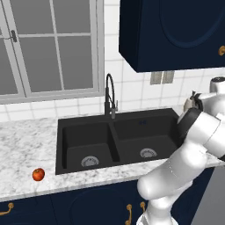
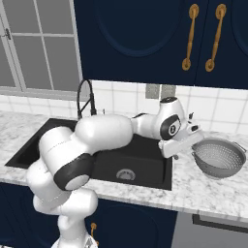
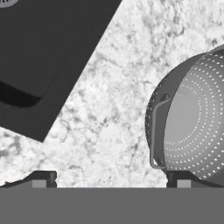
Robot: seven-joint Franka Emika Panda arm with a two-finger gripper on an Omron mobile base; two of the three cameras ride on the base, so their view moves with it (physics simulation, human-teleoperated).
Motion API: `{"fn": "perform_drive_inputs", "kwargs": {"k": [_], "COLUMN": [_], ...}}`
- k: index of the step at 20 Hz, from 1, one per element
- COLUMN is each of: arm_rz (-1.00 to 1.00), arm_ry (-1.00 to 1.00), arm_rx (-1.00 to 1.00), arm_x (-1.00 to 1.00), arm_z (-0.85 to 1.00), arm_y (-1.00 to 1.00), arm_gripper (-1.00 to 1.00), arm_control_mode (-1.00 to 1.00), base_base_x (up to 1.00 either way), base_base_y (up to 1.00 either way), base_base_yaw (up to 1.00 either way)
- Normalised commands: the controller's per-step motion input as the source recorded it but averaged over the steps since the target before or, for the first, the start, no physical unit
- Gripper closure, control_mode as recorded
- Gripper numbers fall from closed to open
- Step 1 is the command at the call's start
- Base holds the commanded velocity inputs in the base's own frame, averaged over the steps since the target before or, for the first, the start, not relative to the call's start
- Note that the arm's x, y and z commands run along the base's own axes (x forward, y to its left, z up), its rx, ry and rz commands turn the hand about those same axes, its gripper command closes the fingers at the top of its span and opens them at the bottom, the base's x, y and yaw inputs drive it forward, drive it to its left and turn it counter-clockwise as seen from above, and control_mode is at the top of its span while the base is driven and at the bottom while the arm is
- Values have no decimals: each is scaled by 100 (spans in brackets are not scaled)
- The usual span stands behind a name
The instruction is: Put the colander in the sink, put the apple in the colander, and turn on the sink faucet and pour water over the colander.
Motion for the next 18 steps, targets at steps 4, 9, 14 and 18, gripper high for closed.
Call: {"fn": "perform_drive_inputs", "kwargs": {"k": [4,9,14,18], "arm_rz": [0,0,0,0], "arm_ry": [0,0,0,0], "arm_rx": [0,0,0,0], "arm_x": [38,22,24,25], "arm_z": [-31,-15,-13,-22], "arm_y": [-24,-28,-21,-18], "arm_gripper": [-100,-100,-100,-100], "arm_control_mode": [-100,-100,-100,-100], "base_base_x": [0,0,0,0], "base_base_y": [0,0,0,0], "base_base_yaw": [0,0,0,0]}}
